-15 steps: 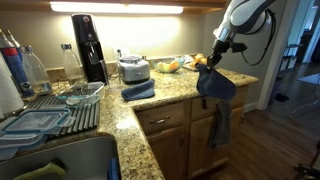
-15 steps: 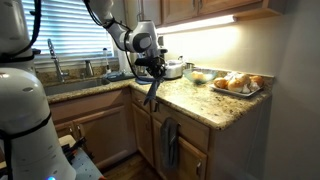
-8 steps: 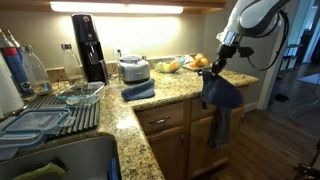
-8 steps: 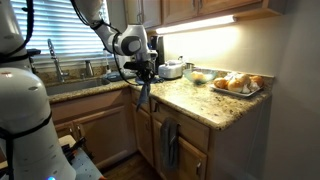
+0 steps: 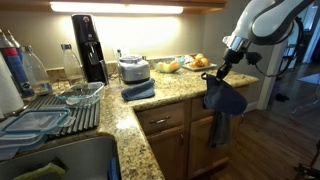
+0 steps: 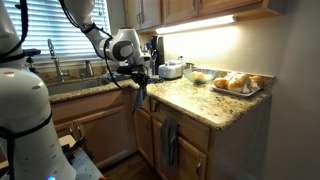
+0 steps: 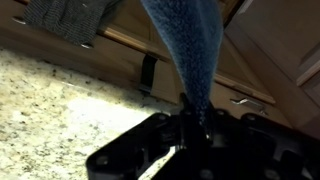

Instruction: Hang the tea towel on the hook

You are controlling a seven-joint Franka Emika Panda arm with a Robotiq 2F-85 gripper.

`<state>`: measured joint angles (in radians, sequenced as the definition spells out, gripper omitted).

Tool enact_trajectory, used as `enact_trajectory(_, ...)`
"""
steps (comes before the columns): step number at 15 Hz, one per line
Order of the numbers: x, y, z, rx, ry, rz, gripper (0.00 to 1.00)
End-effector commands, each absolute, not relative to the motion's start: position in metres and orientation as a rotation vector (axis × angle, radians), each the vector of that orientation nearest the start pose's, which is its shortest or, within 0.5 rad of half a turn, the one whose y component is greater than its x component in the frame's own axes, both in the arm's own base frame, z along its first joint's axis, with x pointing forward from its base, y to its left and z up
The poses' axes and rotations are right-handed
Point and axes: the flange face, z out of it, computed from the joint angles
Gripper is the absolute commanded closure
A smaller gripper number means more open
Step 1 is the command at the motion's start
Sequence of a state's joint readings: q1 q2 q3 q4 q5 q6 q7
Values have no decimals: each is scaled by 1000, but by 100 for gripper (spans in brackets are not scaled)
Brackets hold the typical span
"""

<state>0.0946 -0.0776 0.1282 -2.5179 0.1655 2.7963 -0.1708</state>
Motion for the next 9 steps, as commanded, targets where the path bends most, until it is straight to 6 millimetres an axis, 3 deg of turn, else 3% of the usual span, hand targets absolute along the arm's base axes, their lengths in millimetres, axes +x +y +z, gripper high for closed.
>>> enact_trajectory(1, 452, 95, 340, -2989, -329, -619, 94)
enact_trajectory(6, 437, 90, 322, -2997, -311, -647, 94)
enact_trajectory(7, 454, 93, 318, -2998, -336, -598, 94)
enact_trajectory(9, 453, 93, 314, -3000, -335, -590, 89)
